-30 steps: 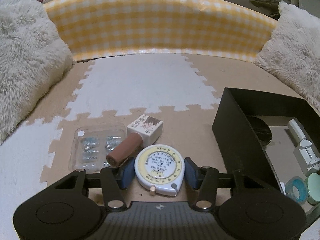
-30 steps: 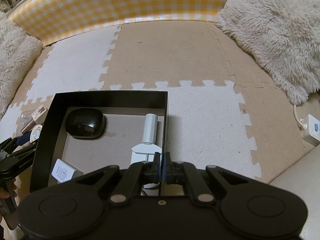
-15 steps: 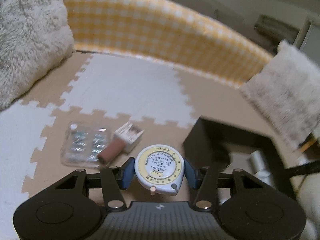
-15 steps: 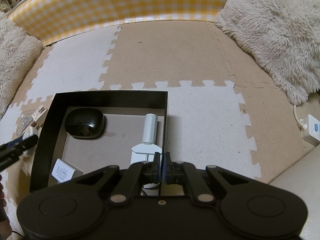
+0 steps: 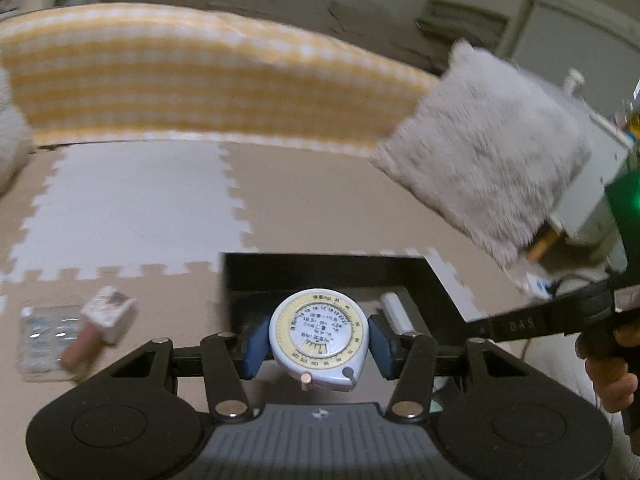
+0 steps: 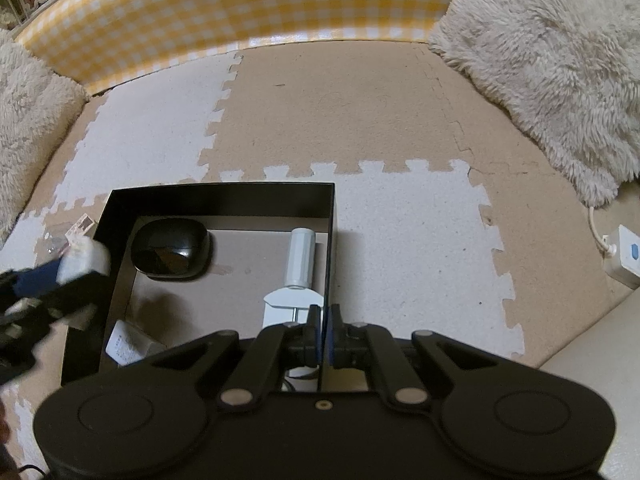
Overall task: Organize rigid objects
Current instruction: 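Carry the tape measure into the tray box and open the left tool, then withdraw the left tool and move it toward the clear blister pack, then close the left tool on the clear blister pack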
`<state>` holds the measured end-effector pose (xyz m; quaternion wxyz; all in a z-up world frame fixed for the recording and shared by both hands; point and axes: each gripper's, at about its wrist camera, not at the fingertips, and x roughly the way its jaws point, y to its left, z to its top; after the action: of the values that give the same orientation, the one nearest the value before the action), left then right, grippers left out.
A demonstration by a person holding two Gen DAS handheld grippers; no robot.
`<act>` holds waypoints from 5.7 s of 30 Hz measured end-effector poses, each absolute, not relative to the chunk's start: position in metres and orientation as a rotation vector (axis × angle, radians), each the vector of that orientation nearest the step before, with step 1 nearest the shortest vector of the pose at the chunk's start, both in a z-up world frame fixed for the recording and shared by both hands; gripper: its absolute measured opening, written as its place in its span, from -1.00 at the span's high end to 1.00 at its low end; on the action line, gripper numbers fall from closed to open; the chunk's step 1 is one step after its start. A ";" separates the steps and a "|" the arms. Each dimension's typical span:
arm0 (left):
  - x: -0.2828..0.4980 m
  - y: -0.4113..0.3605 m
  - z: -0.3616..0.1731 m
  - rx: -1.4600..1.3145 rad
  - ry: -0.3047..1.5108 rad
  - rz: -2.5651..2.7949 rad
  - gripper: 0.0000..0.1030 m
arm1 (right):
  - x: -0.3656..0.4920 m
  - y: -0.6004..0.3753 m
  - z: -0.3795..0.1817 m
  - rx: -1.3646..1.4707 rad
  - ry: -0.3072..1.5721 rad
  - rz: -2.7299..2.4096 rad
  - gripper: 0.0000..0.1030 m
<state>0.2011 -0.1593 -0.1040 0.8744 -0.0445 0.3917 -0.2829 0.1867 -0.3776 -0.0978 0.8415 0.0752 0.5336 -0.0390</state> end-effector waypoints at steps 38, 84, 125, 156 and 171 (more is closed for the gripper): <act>0.226 -0.232 -0.132 0.193 0.899 -0.694 -0.93 | 0.186 -0.384 -0.100 0.195 1.128 -0.066 0.93; 0.214 -0.051 -0.071 0.017 0.779 -0.372 -1.00 | 0.187 -0.380 -0.099 0.156 1.131 -0.069 0.93; 0.272 -0.026 -0.173 0.049 0.946 -0.144 -0.71 | 0.189 -0.374 -0.101 0.108 1.144 -0.074 0.93; 0.242 -0.019 -0.166 0.065 1.060 -0.109 -0.72 | 0.189 -0.375 -0.102 0.109 1.146 -0.072 0.93; 0.232 -0.030 -0.144 0.041 0.992 -0.142 -0.44 | 0.188 -0.375 -0.102 0.112 1.146 -0.071 0.93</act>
<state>0.2317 -0.0300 -0.1438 0.8770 0.0196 0.4753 -0.0682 0.1885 -0.3745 -0.1024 0.8383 0.0529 0.5416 -0.0338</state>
